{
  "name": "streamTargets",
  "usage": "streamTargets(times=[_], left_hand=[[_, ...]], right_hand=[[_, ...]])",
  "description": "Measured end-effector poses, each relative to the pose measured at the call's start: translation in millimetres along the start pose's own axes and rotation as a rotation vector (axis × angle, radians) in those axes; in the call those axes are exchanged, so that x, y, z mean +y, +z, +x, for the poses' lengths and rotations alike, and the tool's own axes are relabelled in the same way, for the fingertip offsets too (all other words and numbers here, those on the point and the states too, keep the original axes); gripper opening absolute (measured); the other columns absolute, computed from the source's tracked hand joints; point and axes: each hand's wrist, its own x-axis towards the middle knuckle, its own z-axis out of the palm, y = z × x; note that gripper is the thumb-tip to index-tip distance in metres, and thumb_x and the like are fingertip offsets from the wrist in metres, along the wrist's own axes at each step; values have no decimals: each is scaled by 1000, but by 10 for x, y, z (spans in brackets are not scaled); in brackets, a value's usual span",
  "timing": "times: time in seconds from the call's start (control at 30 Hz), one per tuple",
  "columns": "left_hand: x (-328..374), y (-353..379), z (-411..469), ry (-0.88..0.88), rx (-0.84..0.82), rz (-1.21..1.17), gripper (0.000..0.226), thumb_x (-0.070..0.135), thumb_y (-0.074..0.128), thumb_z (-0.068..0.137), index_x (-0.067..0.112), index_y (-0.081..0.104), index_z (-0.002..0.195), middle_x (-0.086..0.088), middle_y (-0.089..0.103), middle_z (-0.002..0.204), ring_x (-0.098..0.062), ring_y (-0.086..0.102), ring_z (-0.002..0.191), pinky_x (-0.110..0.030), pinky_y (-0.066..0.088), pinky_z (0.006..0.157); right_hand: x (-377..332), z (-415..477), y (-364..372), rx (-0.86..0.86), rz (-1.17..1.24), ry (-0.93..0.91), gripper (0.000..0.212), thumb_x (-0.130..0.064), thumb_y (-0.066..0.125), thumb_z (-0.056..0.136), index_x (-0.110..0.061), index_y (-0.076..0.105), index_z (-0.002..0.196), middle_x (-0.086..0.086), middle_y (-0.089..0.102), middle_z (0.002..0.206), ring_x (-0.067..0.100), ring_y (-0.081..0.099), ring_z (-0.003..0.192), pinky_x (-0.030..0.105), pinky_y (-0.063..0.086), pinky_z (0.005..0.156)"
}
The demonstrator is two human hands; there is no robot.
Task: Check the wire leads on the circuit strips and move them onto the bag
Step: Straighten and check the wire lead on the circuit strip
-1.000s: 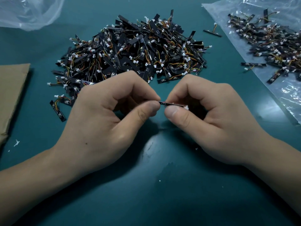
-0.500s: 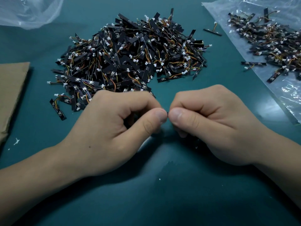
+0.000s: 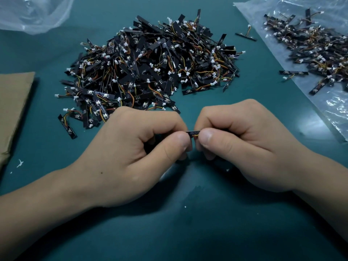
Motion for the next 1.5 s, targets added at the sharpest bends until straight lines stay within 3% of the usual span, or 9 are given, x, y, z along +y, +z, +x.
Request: streamTargets(times=[0.2,0.33,0.5,0.77,0.9,1.07,1.2,1.3,1.5], left_hand=[[-61,15,-6,65,-23,-35,10,8,67,87,3,71,78,4,64,86,2,52,66,-1,39,64],[-47,17,-4,71,-23,-19,10,7,67,86,3,71,78,4,64,88,1,51,66,-3,39,63],[-58,33,-8,53,-12,-59,11,5,66,86,1,70,77,2,64,82,-7,56,63,-4,40,59],[-93,63,-38,-46,29,-269,14,6,62,95,1,70,86,13,65,70,12,59,63,0,41,61],[-88,69,-30,-40,17,-274,12,7,62,95,3,71,88,20,64,74,13,60,65,1,42,62],[-107,74,-50,-71,14,-324,13,7,60,96,1,70,90,19,64,75,13,60,66,1,42,62],[-112,57,-35,-29,5,-197,13,11,63,95,5,71,86,7,67,75,9,57,65,-1,41,63],[-115,52,-33,-33,8,-190,14,12,63,97,8,71,87,9,68,75,8,59,64,-2,41,62],[-125,63,-33,-19,-1,-156,13,10,63,98,7,70,87,7,68,78,8,57,65,-2,41,64]], right_hand=[[6,3,-12,-17,-18,12,24,-14,53,94,-24,62,74,1,60,62,18,54,59,31,42,56],[-1,0,-12,-14,-7,19,26,-12,53,95,-24,63,74,-7,63,63,13,59,60,20,40,58],[20,6,9,13,-88,0,26,-16,54,96,-28,61,74,-1,59,58,17,54,55,27,40,53],[16,15,8,4,-79,-11,22,-18,52,103,-23,67,87,-11,66,66,0,59,61,9,37,60],[15,4,16,33,-59,-13,21,-24,52,103,-24,67,89,-7,66,67,10,59,61,16,39,58],[33,13,21,32,-82,-10,22,-21,52,104,-19,69,91,-9,66,68,5,58,61,12,37,60],[27,11,33,37,-113,-18,20,-23,53,103,-24,70,92,-11,65,67,4,58,62,14,37,60],[29,6,24,32,-94,-14,21,-20,52,104,-20,69,92,-11,66,66,0,58,58,8,36,59],[26,11,17,3,-63,11,23,-20,51,105,-20,71,93,-11,69,70,0,60,61,8,37,60]])
